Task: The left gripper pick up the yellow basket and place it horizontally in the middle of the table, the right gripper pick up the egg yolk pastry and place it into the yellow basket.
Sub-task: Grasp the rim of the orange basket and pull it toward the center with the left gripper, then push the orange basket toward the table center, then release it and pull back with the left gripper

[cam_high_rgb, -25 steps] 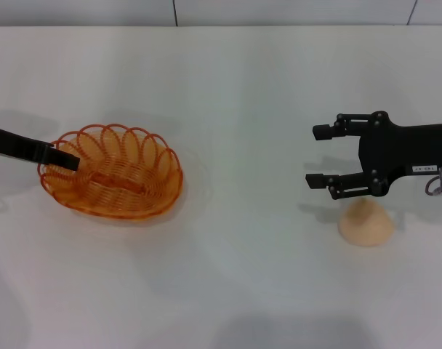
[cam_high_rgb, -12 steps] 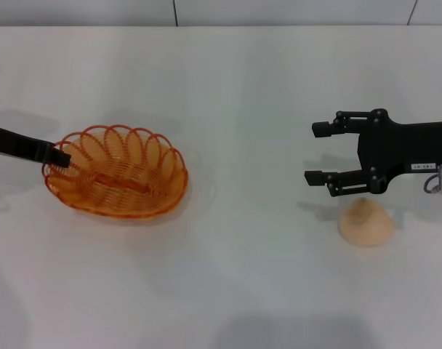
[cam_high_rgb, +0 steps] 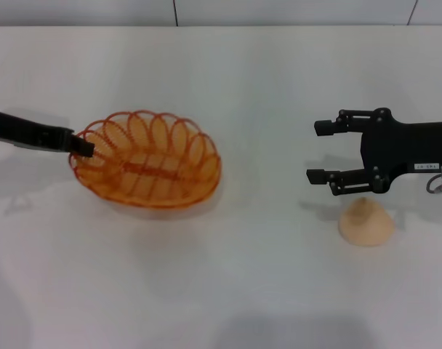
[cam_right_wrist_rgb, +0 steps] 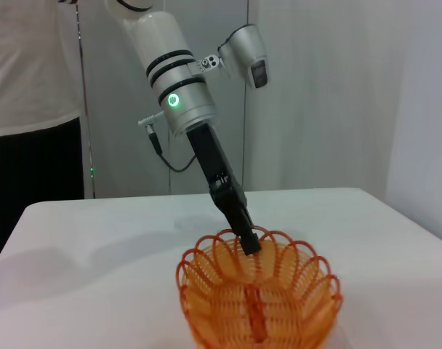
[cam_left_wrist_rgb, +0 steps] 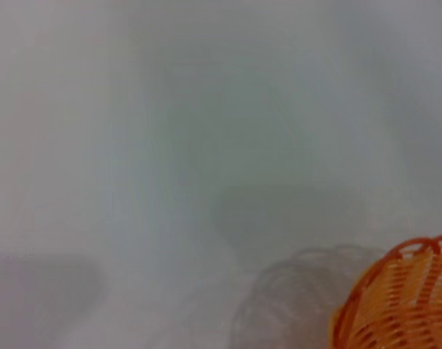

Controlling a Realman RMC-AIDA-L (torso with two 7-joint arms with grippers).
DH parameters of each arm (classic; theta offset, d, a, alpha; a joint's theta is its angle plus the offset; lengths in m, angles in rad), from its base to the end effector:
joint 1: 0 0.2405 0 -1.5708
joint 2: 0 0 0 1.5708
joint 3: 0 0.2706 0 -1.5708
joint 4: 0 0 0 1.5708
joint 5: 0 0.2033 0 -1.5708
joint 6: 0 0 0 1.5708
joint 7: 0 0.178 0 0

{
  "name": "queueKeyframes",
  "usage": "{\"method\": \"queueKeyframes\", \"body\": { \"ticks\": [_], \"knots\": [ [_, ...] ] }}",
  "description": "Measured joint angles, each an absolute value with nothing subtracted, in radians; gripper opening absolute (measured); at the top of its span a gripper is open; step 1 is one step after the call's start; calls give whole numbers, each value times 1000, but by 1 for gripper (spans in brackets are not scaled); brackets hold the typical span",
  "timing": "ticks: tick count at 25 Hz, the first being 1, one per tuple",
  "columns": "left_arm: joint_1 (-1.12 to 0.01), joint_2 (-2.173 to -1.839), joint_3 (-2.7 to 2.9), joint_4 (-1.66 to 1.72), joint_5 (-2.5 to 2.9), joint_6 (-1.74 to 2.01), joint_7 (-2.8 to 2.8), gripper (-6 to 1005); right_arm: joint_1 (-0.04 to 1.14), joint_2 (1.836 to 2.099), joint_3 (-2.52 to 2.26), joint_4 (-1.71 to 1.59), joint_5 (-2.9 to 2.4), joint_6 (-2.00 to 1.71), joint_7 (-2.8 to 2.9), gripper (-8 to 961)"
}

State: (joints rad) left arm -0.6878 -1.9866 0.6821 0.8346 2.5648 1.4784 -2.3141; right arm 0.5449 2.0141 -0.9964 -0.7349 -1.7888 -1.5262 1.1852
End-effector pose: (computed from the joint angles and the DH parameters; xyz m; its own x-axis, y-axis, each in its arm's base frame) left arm -0.2967 0.3924 0.0162 0.4470 0.8746 0.1878 0.8754 -0.3844 -0.2932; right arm 0.2210 0.3553 -0.0300 0.9081 0.0038 -0.4187 -0.0993 -0.9695 -0.2241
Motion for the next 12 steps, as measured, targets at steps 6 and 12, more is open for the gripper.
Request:
{"method": "queueKeyframes", "body": {
  "ticks": [6, 12],
  "knots": [
    [-712, -2003, 686, 844, 2551, 1509, -2484, 78, 546, 2014, -993, -738, -1788, -1527, 1168, 767],
    [-745, -2037, 691, 840, 2551, 1504, -2608, 76, 547, 2014, -997, -738, -1778, -1527, 1140, 766]
  ]
}}
